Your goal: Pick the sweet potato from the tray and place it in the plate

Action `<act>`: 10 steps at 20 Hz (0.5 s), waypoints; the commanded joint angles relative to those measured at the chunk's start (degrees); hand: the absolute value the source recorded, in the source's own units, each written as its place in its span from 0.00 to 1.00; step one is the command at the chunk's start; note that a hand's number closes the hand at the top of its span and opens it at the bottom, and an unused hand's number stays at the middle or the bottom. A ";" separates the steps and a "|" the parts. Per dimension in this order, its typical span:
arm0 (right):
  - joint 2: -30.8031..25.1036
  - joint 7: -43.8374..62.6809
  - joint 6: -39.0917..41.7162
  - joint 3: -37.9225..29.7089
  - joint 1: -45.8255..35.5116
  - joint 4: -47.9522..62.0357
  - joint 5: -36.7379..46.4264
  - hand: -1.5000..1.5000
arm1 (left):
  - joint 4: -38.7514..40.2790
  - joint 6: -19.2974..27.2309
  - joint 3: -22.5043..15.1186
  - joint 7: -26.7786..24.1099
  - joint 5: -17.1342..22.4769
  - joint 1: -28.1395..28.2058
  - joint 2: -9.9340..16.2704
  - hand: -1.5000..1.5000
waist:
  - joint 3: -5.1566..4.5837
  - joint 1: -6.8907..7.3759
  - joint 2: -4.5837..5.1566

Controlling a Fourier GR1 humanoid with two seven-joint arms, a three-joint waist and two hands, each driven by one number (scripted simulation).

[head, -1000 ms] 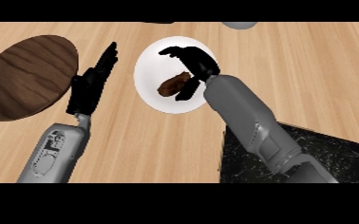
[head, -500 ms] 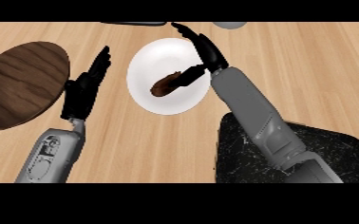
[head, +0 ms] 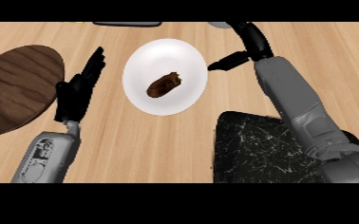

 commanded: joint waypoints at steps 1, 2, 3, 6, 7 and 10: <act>-5.31 -4.29 5.73 -0.88 0.91 3.87 0.58 0.00 | -0.30 -1.32 1.75 2.28 0.90 -3.02 1.50 0.50 | 0.04 -0.01 0.21; -6.13 -4.71 6.67 -1.55 -0.49 4.71 0.30 0.00 | -1.74 0.24 -0.47 1.19 -0.81 -0.56 -0.44 0.50 | 0.05 0.63 0.33; -7.08 -2.68 7.98 -1.81 -2.72 5.04 0.22 0.00 | 0.24 1.04 -1.01 1.97 -1.90 -2.06 -1.21 0.50 | 0.04 0.31 0.32; -9.51 -6.33 9.02 -1.75 -1.29 6.72 1.08 0.00 | 1.15 -0.60 -0.04 -1.04 -0.39 -1.06 -1.04 0.50 | 0.06 0.94 0.72; -9.64 -7.83 9.99 -1.31 0.46 7.28 1.65 0.00 | -0.54 -1.07 -0.15 -1.54 -0.48 1.60 -0.27 0.50 | 0.06 1.09 0.53; -11.45 -8.96 11.48 -2.39 -0.12 7.95 1.12 0.00 | -2.36 -1.12 -0.15 -0.42 -0.78 2.15 0.24 0.50 | 0.09 1.28 0.49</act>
